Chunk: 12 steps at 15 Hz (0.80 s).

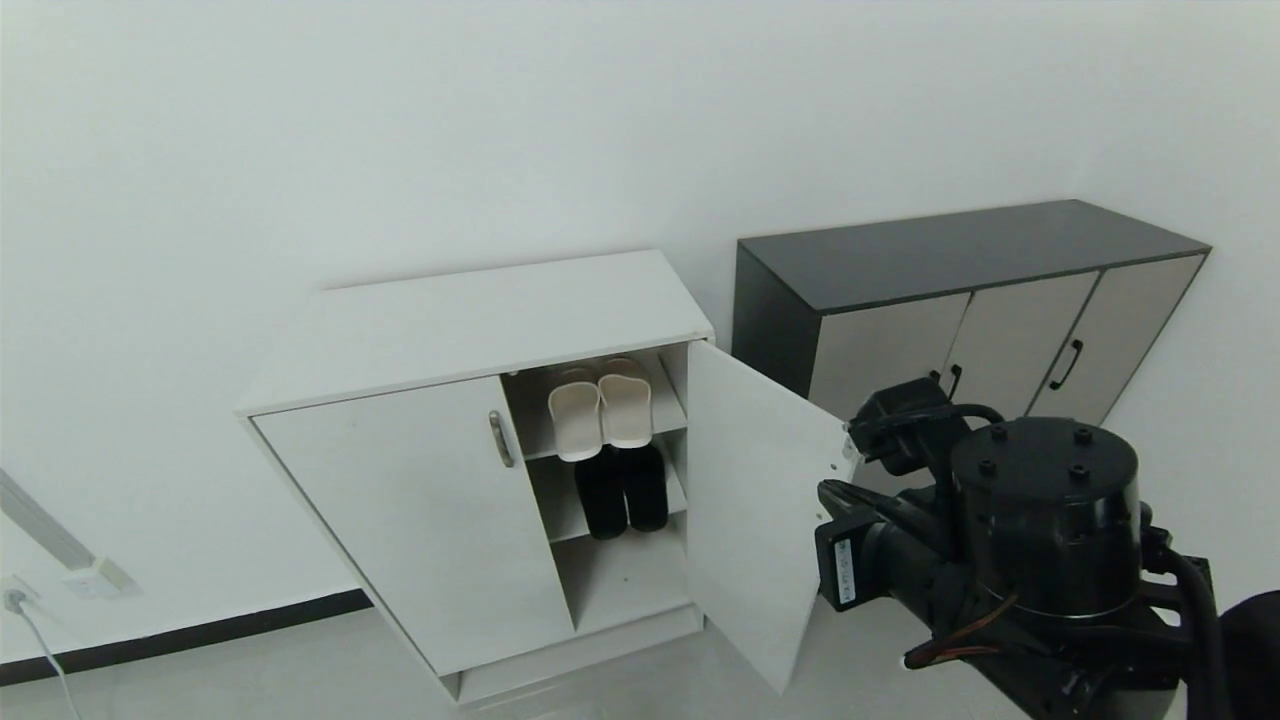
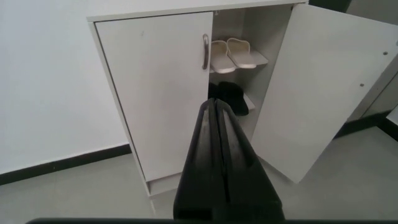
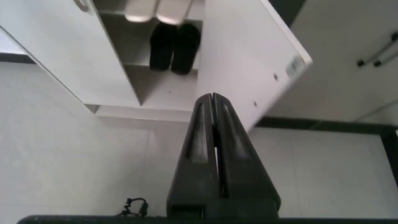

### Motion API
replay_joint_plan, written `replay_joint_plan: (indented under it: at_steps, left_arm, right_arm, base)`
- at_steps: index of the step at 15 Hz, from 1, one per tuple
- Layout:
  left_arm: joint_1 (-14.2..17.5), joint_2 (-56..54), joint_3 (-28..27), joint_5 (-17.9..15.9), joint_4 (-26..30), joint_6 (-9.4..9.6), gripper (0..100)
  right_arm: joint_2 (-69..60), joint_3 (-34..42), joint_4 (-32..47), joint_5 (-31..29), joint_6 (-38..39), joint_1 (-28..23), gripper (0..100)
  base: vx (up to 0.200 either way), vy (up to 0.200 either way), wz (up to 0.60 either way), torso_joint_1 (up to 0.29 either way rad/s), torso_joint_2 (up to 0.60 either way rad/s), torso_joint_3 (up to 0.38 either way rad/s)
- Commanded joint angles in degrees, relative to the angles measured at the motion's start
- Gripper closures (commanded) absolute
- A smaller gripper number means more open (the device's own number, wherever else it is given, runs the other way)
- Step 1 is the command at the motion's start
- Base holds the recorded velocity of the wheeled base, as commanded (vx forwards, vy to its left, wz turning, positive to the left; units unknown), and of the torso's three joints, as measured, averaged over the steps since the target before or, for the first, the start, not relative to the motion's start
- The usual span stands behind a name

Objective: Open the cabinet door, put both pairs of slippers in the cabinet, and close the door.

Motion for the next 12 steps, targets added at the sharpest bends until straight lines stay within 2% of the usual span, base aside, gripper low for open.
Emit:
replay_joint_plan:
  at_steps: [1, 4, 7, 8, 12]
  left_arm:
    - [0.0, 0.1, 0.0, 0.0, 0.0, -0.02, 100]
    - [0.0, 0.1, 0.0, 0.0, 0.0, 0.07, 100]
    - [0.0, 0.1, 0.0, 0.0, 0.0, 0.07, 100]
    - [0.0, 0.1, 0.0, 0.0, 0.0, 0.07, 100]
    - [0.0, 0.1, 0.0, 0.0, 0.0, 0.07, 100]
  right_arm:
    - [0.2, 0.0, -0.2, 0.2, 0.0, -0.2, 100]
    - [2.2, -1.9, -0.3, 0.7, 0.1, -3.2, 100]
    - [7.2, -11.9, 0.6, 8.4, 0.0, -12.6, 100]
    - [9.2, -15.2, 1.9, 9.2, 0.0, -15.1, 100]
    - [15.3, -26.1, 7.0, 12.8, 0.4, -20.7, 100]
  base:
    - [0.0, 0.0, 0.0, 0.0, 0.0, 0.0]
    - [0.0, 0.0, 0.0, 0.0, 0.0, 0.0]
    - [0.0, 0.0, 0.0, 0.0, 0.0, 0.0]
    - [0.0, 0.0, 0.0, 0.0, 0.0, 0.0]
    - [0.0, 0.0, 0.0, 0.0, 0.0, 0.0]
